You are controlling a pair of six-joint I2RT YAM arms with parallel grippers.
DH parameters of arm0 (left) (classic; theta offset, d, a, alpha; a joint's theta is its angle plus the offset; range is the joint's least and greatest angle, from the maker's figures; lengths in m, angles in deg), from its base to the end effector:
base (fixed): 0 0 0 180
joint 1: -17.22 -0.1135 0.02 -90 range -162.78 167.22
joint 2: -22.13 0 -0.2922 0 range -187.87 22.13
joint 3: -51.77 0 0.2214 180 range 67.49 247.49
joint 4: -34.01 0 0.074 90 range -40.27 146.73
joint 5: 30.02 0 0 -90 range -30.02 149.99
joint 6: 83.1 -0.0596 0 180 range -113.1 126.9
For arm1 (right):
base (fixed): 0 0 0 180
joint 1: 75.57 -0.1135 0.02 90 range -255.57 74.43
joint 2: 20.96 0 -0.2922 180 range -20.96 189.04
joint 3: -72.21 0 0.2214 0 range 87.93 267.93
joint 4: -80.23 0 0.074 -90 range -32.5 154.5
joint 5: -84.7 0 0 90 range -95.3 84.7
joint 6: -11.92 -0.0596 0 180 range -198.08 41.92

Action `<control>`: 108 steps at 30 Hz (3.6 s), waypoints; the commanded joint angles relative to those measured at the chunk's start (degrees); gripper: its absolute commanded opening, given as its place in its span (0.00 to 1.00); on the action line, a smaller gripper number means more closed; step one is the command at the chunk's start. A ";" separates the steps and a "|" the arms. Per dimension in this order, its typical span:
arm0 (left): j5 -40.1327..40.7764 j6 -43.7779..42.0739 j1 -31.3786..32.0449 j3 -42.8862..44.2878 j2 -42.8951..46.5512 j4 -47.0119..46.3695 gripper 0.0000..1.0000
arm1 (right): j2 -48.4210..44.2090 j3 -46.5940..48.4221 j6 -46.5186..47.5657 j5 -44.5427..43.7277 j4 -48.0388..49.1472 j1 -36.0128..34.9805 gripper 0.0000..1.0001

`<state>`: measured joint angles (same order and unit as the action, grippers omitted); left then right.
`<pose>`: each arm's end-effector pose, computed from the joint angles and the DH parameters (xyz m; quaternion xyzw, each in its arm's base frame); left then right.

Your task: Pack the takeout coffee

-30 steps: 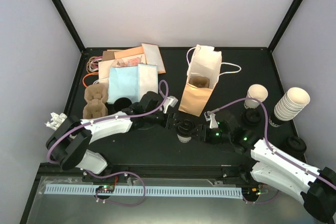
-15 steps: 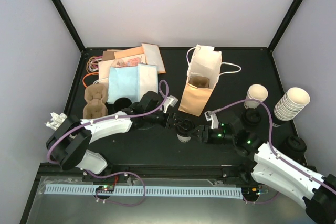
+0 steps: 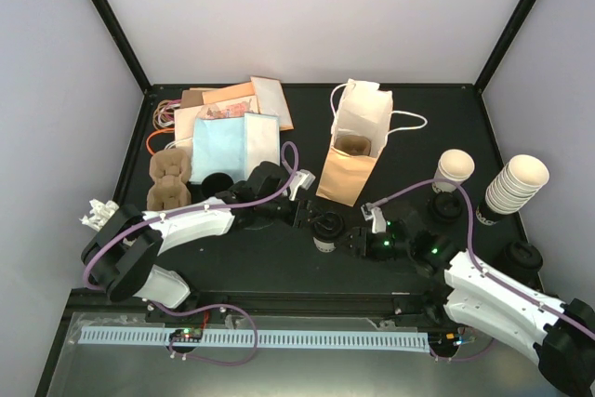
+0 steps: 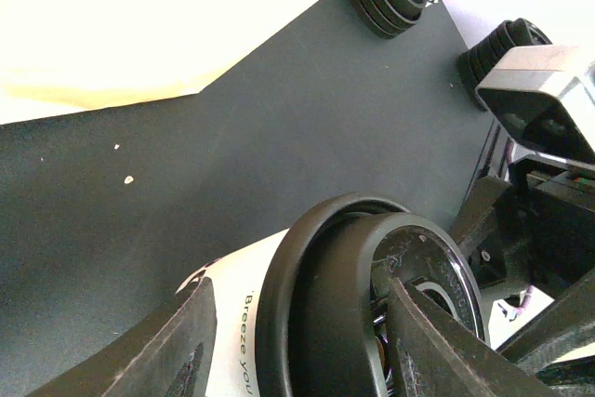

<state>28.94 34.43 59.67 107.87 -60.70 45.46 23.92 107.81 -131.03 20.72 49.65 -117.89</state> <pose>0.1856 -0.2114 0.2265 0.2285 0.8442 -0.4386 0.2069 0.0781 0.1064 0.2022 -0.0132 0.8876 0.4424 0.1275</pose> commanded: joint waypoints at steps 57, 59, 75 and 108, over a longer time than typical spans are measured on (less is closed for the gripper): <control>3.57 -2.80 0.26 -1.08 -2.69 5.98 0.51 | 11.98 -8.71 -2.62 -2.47 -5.55 5.27 0.42; 3.55 -2.84 0.26 -1.10 -2.69 6.02 0.51 | 13.65 -8.72 -2.15 -2.54 -5.54 5.24 0.42; 3.39 -2.91 0.36 -0.54 -2.87 6.31 0.51 | 9.25 -2.58 -0.84 0.17 -8.30 5.24 0.40; 5.21 -3.88 0.26 1.63 -2.24 9.31 0.50 | 4.77 4.23 1.02 7.18 -1.67 10.63 0.39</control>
<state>30.07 32.22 59.67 109.73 -61.60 47.76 29.39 111.85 -129.63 26.74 44.89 -107.66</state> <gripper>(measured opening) 0.503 0.393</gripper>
